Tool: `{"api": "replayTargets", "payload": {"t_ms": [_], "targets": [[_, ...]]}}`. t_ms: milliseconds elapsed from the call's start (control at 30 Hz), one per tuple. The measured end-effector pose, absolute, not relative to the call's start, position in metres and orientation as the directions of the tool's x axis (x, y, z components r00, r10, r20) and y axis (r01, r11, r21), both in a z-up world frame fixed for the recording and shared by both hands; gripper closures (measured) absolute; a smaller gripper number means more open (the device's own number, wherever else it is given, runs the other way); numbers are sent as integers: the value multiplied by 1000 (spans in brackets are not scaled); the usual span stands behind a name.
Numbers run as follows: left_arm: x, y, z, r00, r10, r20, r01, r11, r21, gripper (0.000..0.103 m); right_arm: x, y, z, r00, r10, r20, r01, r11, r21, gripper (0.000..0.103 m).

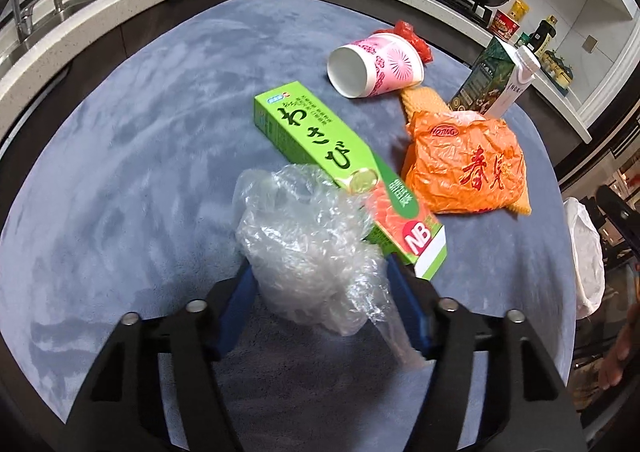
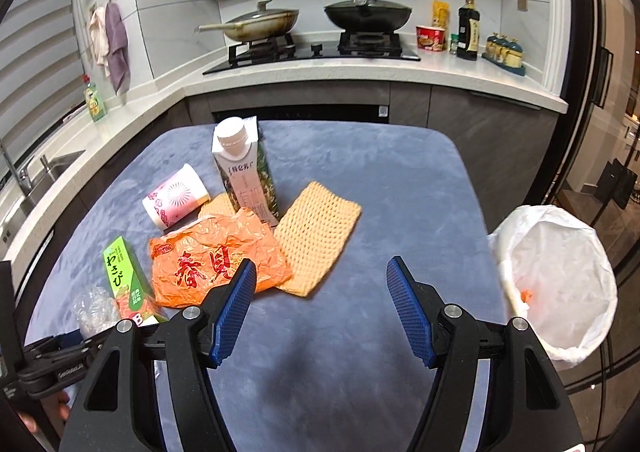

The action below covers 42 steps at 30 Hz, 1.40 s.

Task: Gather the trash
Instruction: 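Close the left tool on the clear plastic wrap while the right tool grasps the yellow mesh sleeve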

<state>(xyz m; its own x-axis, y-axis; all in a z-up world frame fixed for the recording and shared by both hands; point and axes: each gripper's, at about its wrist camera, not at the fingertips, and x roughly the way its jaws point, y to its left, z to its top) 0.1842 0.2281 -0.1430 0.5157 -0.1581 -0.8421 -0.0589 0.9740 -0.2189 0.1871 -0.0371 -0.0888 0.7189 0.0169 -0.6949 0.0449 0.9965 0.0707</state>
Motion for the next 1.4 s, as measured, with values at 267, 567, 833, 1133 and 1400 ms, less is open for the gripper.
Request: {"api": "replayTargets", "payload": {"t_ms": [267, 567, 833, 1133, 1400], "targets": [[182, 230, -144, 512, -192, -837, -37, 969, -244, 57, 226, -35, -117, 683, 18, -731, 64, 994, 85, 40], [183, 231, -147, 502, -207, -840, -33, 966, -257, 58, 270, -48, -150, 628, 9, -778, 127, 985, 115, 58], [185, 231, -149, 500, -209, -841, -30, 966, -257, 58, 281, -41, -175, 580, 23, -815, 112, 988, 107, 79], [181, 229, -143, 499, -203, -842, -30, 967, -251, 61, 270, -48, -161, 610, 42, -791, 104, 986, 133, 96], [163, 224, -116, 536, -221, -815, -5, 964, -265, 63, 235, -72, -110, 702, 10, -712, 119, 984, 130, 99]]}}
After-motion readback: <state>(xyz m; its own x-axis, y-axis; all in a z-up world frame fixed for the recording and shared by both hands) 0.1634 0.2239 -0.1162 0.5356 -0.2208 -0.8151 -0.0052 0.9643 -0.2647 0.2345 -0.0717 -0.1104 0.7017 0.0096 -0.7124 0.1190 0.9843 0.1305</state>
